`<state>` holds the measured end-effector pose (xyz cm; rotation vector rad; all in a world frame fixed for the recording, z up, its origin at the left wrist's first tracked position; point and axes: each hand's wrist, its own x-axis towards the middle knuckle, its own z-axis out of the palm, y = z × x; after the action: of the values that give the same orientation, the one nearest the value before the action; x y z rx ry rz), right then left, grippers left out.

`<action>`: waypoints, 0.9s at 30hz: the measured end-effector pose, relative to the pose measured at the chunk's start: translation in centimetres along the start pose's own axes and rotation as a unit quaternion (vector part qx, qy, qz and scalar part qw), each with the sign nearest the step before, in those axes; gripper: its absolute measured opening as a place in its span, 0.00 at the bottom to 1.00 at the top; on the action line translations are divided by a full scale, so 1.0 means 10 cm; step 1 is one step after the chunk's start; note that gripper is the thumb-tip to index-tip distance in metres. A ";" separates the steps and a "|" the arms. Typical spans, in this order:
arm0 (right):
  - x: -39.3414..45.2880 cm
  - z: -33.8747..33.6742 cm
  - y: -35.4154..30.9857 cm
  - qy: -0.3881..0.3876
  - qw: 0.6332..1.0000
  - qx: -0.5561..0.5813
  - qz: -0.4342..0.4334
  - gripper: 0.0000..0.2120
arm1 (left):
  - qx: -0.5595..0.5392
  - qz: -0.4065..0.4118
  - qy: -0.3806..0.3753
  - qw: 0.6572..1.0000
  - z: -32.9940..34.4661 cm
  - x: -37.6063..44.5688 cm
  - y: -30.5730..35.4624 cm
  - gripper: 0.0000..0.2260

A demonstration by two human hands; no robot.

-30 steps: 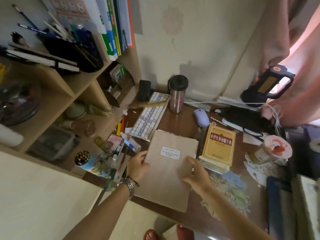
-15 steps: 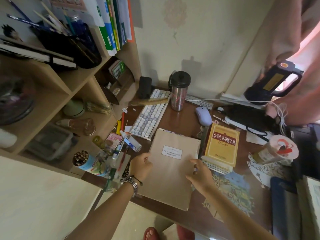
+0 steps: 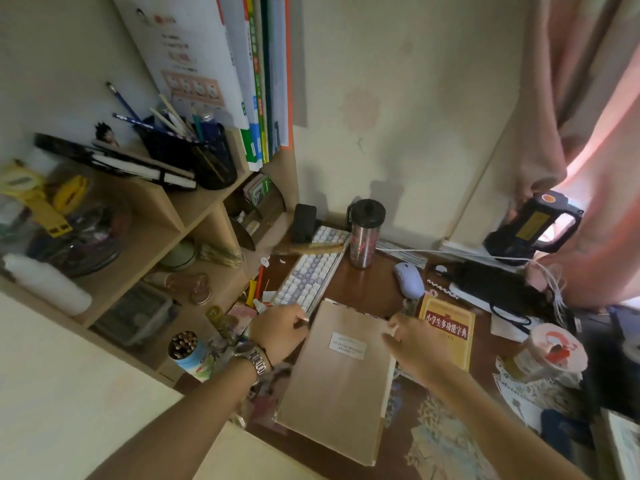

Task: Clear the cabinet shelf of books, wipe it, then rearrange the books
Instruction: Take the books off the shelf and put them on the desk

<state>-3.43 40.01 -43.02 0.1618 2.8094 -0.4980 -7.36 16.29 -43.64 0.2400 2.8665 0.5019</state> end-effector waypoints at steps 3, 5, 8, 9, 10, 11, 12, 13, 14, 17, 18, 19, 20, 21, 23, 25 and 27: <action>0.00 -0.33 -0.17 0.029 0.999 0.006 -0.022 0.13 | 0.009 0.018 0.037 0.999 -0.39 -0.01 0.08 0.10; -0.02 -0.56 -0.31 0.045 0.998 0.005 -0.038 0.13 | -0.005 0.024 0.060 0.998 -0.66 -0.03 0.13 0.09; -0.04 -0.91 -0.53 0.092 0.993 0.022 -0.068 0.12 | -0.006 0.041 0.098 0.994 -1.08 -0.07 0.19 0.06; -0.04 -1.03 -0.60 0.110 0.991 0.030 -0.077 0.11 | -0.005 0.042 0.116 0.992 -1.22 -0.09 0.21 0.06; -0.05 -1.14 -0.68 0.124 0.988 0.037 -0.085 0.10 | -0.005 0.047 0.136 0.990 -1.36 -0.11 0.23 0.06; -0.07 -1.26 -0.75 0.135 0.986 0.044 -0.088 0.08 | -0.005 0.052 0.156 0.986 -1.49 -0.13 0.25 0.07; -0.08 -1.38 -0.82 0.148 0.983 0.049 -0.093 0.07 | -0.002 0.056 0.175 0.983 -1.61 -0.16 0.27 0.07; -0.10 -1.49 -0.89 0.160 0.981 0.053 -0.101 0.07 | 0.003 0.057 0.192 0.980 -1.74 -0.19 0.29 0.07; -0.13 -1.60 -0.95 0.172 0.977 0.058 -0.113 0.08 | 0.011 0.058 0.210 0.976 -1.86 -0.21 0.31 0.08; -0.20 -1.90 -1.13 0.184 0.967 0.081 -0.155 0.12 | 0.030 0.053 0.251 0.966 -2.21 -0.31 0.34 0.12; -0.22 -1.99 -1.19 0.187 0.964 0.090 -0.167 0.13 | 0.028 0.051 0.264 0.963 -2.32 -0.34 0.34 0.12; -0.25 -2.08 -1.25 0.192 0.961 0.097 -0.176 0.13 | 0.024 0.048 0.276 0.960 -2.43 -0.37 0.35 0.12; -0.27 -2.17 -1.32 0.199 0.957 0.101 -0.186 0.13 | 0.023 0.045 0.288 0.956 -2.54 -0.41 0.37 0.11; -0.28 -2.25 -1.38 0.206 0.953 0.103 -0.195 0.13 | 0.025 0.043 0.299 0.953 -2.64 -0.44 0.38 0.11; -0.31 -2.39 -1.50 0.223 0.945 0.110 -0.211 0.14 | 0.025 0.042 0.320 0.946 -2.83 -0.51 0.43 0.11; -0.34 -2.52 -1.60 0.238 0.936 0.116 -0.232 0.14 | 0.033 0.044 0.339 0.939 -2.99 -0.57 0.48 0.11; -0.36 -2.63 -1.70 0.248 0.928 0.121 -0.252 0.14 | 0.037 0.050 0.352 0.934 -3.14 -0.64 0.53 0.12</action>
<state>-9.43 33.14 -12.88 -0.4697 3.2668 -1.0500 -8.25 10.08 -11.75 0.2607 3.5918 0.5950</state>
